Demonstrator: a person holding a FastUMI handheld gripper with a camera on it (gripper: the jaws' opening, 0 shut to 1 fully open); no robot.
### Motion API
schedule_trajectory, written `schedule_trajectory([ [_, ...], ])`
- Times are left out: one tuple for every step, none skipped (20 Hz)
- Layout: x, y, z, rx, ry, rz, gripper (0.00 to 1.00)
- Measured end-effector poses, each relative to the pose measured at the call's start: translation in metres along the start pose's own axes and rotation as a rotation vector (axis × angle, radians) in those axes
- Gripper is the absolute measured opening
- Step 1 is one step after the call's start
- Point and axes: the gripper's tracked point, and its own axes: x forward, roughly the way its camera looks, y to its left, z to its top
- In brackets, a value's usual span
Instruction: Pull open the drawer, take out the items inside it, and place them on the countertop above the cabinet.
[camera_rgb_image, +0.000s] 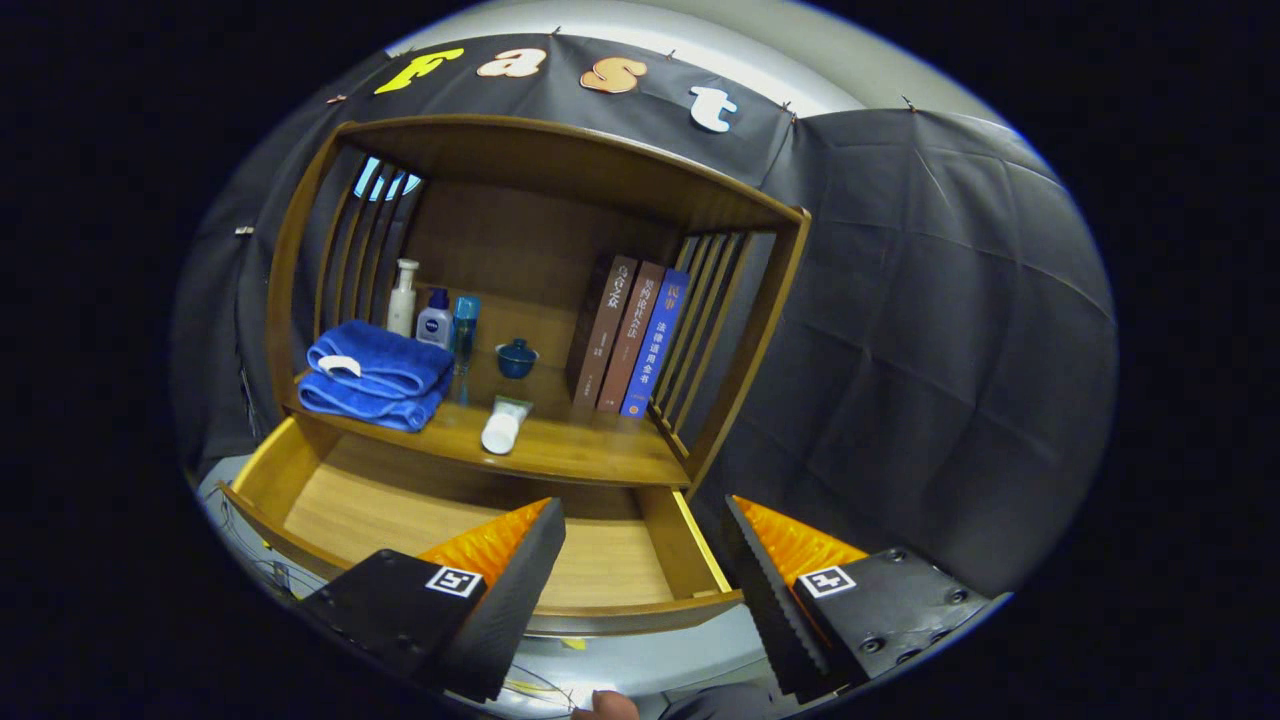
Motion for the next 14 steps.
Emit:
schedule_trajectory([
  [-0.001,0.002,-0.013,0.013,-0.009,0.014,0.99],
  [-0.004,0.010,-0.023,0.037,-0.034,0.043,0.99],
  [-0.007,0.022,-0.033,0.062,-0.066,0.081,0.99],
  [-0.012,0.037,-0.039,0.097,-0.103,0.131,0.99],
  [-0.020,0.052,-0.048,0.123,-0.132,0.179,0.99],
  [-0.027,0.064,-0.057,0.142,-0.159,0.212,0.99],
  [-0.034,0.075,-0.064,0.154,-0.189,0.238,0.99],
  [-0.041,0.086,-0.071,0.163,-0.212,0.262,0.99],
  [-0.047,0.096,-0.076,0.174,-0.241,0.274,0.99],
  [-0.049,0.106,-0.085,0.179,-0.250,0.286,0.99],
  [-0.050,0.116,-0.095,0.179,-0.254,0.288,0.98],
  [-0.048,0.126,-0.107,0.163,-0.243,0.294,0.98],
  [-0.046,0.134,-0.117,0.147,-0.233,0.296,0.98],
  [-0.044,0.142,-0.123,0.148,-0.230,0.304,0.99],
])
